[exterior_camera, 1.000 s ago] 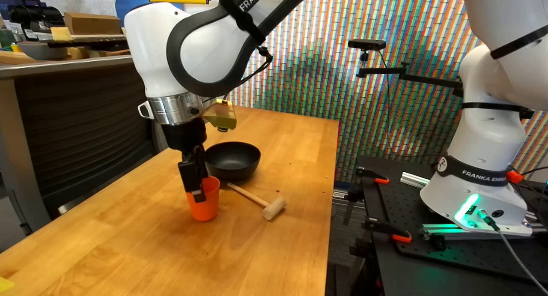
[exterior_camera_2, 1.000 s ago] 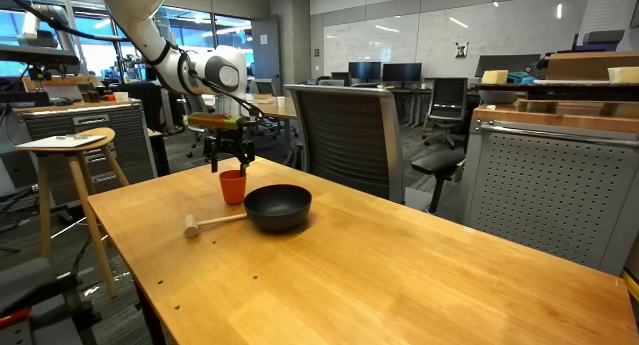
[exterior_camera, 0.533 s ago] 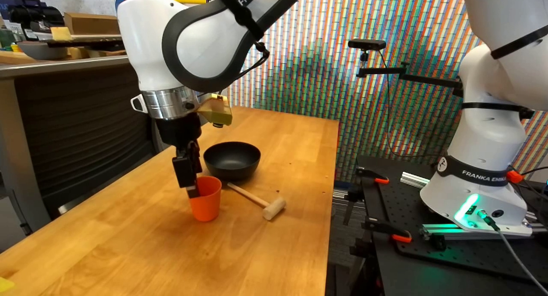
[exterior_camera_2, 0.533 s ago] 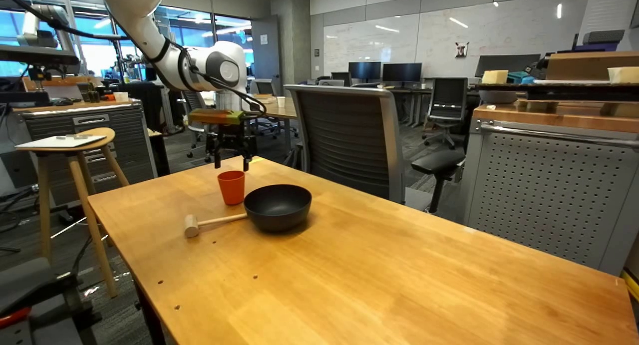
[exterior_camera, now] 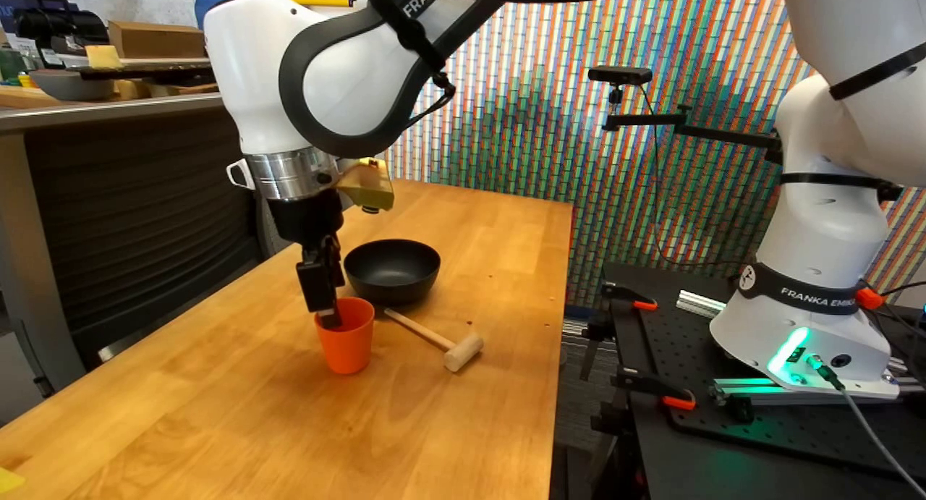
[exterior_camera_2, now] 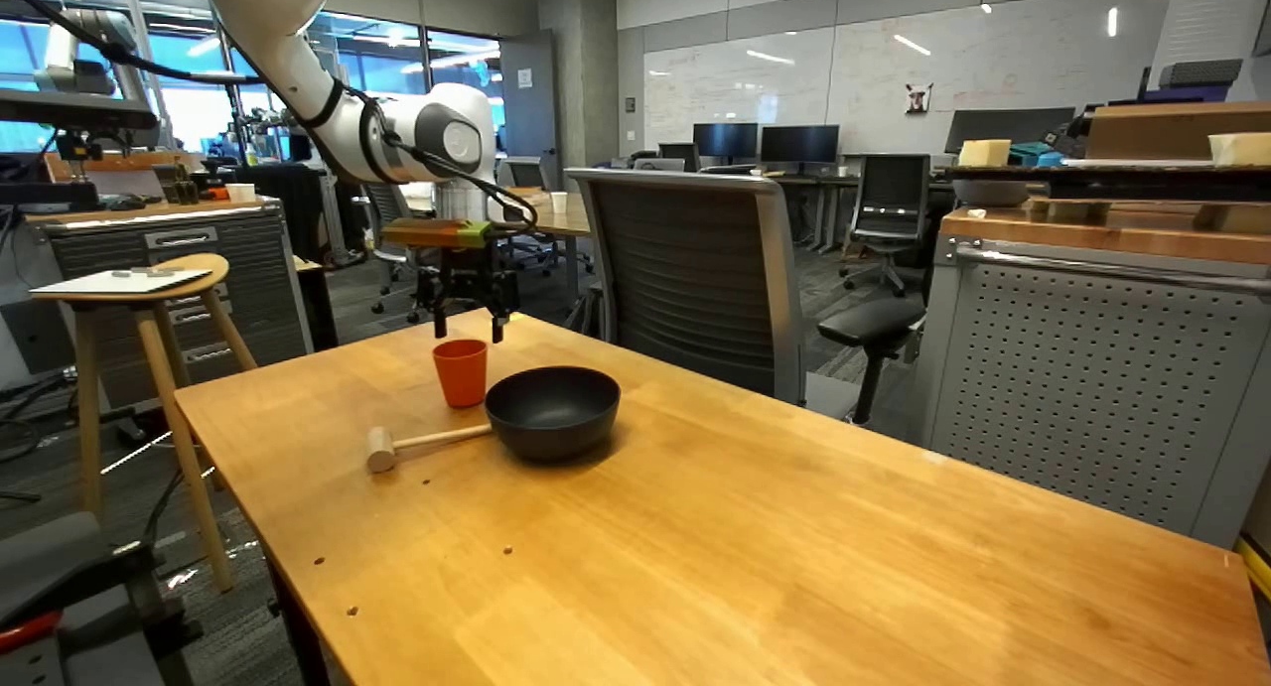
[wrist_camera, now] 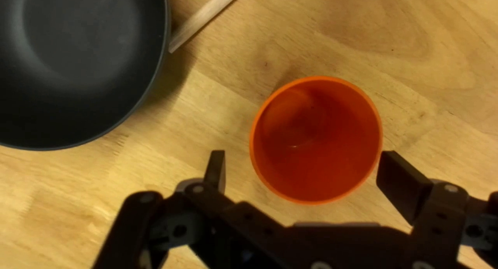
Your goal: Put the orange cup in the black bowl
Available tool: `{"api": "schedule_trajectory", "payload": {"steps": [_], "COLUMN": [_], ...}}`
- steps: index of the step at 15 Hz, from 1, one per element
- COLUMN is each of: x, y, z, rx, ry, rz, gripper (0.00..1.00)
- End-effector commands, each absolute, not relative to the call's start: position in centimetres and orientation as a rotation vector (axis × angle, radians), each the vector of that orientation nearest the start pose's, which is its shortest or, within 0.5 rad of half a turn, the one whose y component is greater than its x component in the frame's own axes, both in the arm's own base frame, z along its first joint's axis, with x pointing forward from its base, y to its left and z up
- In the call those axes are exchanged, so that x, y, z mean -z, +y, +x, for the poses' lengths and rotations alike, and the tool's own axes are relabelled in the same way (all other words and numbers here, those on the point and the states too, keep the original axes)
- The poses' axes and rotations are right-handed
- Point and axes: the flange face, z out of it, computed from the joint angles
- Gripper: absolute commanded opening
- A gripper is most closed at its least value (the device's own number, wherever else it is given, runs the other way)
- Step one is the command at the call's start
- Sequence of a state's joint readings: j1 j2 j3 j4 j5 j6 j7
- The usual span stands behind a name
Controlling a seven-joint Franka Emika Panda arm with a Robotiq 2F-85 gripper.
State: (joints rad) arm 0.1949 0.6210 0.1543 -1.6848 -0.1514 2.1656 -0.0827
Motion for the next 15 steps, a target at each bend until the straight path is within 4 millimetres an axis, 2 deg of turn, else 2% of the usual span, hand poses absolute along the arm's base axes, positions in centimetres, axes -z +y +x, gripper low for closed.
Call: {"api": "schedule_trajectory", "payload": {"steps": [1,11,12,13,14,15], "x": [-23.4,-22.0,-21.8,-21.6,-21.5,-21.5], "y": [21.8,21.7,21.7,21.7,21.7,21.7], "z": [62.7,62.3,62.2,62.2,62.2,62.2], "rx": [-0.239,-0.282,-0.288,-0.291,-0.295,-0.297], "ry": [-0.786,-0.773,-0.779,-0.782,-0.781,-0.779], "rz": [-3.051,-3.040,-3.039,-3.040,-3.039,-3.036], "gripper": [1.00,1.00,0.94,0.75,0.69,0.69]}}
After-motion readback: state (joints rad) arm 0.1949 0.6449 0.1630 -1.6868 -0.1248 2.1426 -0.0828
